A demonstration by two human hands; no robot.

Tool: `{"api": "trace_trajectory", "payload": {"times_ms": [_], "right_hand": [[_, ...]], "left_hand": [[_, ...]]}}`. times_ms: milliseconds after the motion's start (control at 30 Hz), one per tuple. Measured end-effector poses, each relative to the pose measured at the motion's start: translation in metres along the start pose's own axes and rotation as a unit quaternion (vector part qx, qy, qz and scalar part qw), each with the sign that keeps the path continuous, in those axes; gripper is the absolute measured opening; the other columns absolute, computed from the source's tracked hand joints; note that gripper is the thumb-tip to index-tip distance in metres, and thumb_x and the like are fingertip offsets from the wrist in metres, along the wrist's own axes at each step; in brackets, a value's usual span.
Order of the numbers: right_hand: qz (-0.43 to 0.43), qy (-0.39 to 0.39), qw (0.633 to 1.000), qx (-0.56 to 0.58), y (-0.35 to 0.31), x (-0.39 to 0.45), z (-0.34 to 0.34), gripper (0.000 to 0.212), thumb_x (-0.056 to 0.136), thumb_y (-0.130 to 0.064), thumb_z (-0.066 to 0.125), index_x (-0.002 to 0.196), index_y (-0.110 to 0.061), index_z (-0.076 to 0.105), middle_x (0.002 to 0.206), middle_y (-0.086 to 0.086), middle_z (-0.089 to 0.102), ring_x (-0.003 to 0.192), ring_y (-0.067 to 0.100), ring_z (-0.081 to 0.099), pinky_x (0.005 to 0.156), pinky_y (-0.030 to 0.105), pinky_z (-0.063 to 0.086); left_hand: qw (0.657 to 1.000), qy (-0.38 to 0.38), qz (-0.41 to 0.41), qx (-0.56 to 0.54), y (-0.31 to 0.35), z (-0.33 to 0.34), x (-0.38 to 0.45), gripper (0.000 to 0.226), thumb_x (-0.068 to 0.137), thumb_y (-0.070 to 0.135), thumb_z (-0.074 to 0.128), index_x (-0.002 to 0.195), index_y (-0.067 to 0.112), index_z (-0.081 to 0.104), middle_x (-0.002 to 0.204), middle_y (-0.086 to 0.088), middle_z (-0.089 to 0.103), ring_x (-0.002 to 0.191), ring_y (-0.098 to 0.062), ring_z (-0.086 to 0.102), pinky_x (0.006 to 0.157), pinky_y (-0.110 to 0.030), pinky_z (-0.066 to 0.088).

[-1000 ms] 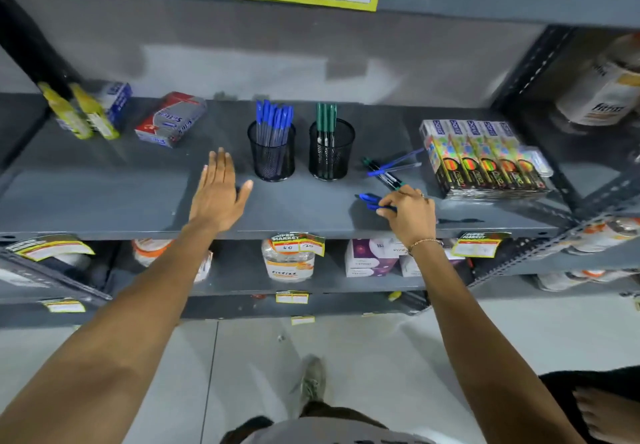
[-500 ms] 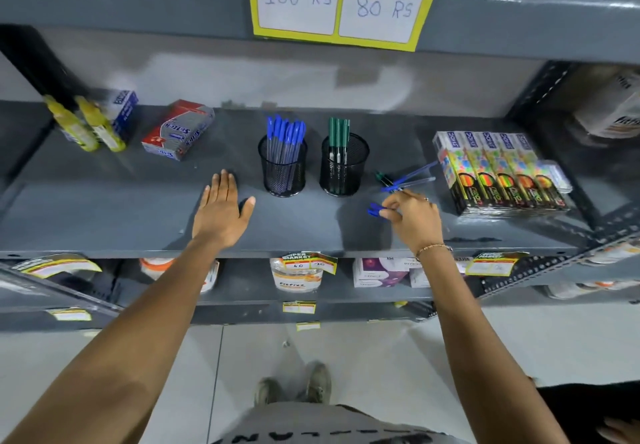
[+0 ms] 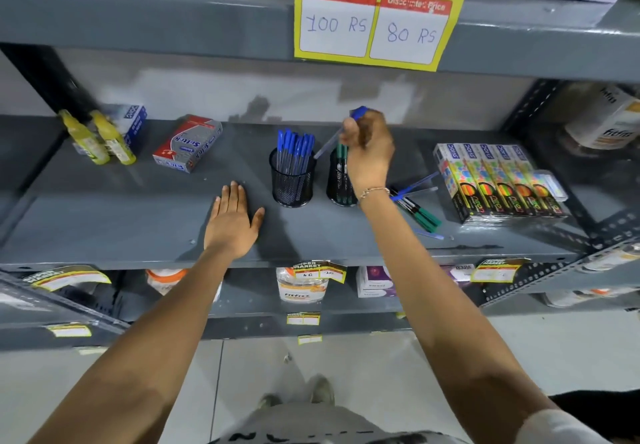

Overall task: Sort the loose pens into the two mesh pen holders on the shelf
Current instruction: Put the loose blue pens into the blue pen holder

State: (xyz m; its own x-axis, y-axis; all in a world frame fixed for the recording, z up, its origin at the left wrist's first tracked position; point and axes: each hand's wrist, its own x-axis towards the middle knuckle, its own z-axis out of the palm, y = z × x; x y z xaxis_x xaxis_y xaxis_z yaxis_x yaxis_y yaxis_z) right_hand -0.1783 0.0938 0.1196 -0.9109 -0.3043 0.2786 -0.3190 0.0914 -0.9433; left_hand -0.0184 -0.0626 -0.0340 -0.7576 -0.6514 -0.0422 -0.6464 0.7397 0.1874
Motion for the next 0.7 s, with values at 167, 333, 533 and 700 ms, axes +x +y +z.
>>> {"api": "trace_trajectory", "payload": {"times_ms": [167,333,533,700], "right_hand": [[0.095,-0.081,0.992,-0.033,0.017,-0.009,0.038,0.015,0.087,-0.009,0.061,0.077,-0.017,0.053,0.07,0.003,0.063,0.058,0.015,0.054,0.064,0.026,0.048],[0.104,-0.106,0.986,-0.073,0.025,-0.014,0.045,0.027,0.084,-0.017,0.069,0.107,-0.007,0.061,0.098,0.008,0.071,0.079,0.014,0.063,0.082,0.04,0.057],[0.01,-0.009,0.991,-0.135,0.036,-0.004,0.0,0.019,0.083,-0.02,0.07,0.097,-0.007,0.068,0.092,0.01,0.073,0.075,0.014,0.064,0.064,-0.004,0.039],[0.065,-0.09,0.937,-0.33,0.074,-0.006,-0.074,0.012,0.085,-0.022,0.066,0.089,-0.011,0.069,0.093,0.013,0.074,0.09,0.03,0.067,0.08,0.034,0.053]], "left_hand": [[1.0,0.001,-0.002,-0.006,0.0,-0.001,-0.001,0.073,0.098,0.051,0.018,0.151,0.003,0.002,0.161,-0.014,0.001,0.149,-0.027,-0.001,0.121,-0.037,0.001],[1.0,0.006,0.0,-0.008,-0.001,0.001,0.001,0.074,0.097,0.051,0.018,0.151,0.003,0.003,0.161,-0.014,0.003,0.149,-0.027,0.0,0.121,-0.037,0.002],[1.0,0.001,0.002,-0.001,-0.002,0.004,0.001,0.074,0.097,0.051,0.016,0.151,0.003,0.001,0.161,-0.013,0.0,0.149,-0.026,-0.003,0.121,-0.036,-0.001],[1.0,-0.001,-0.001,0.004,-0.001,0.005,0.002,0.074,0.097,0.052,0.014,0.151,0.003,0.0,0.161,-0.014,-0.001,0.149,-0.026,-0.004,0.12,-0.036,-0.003]]}}
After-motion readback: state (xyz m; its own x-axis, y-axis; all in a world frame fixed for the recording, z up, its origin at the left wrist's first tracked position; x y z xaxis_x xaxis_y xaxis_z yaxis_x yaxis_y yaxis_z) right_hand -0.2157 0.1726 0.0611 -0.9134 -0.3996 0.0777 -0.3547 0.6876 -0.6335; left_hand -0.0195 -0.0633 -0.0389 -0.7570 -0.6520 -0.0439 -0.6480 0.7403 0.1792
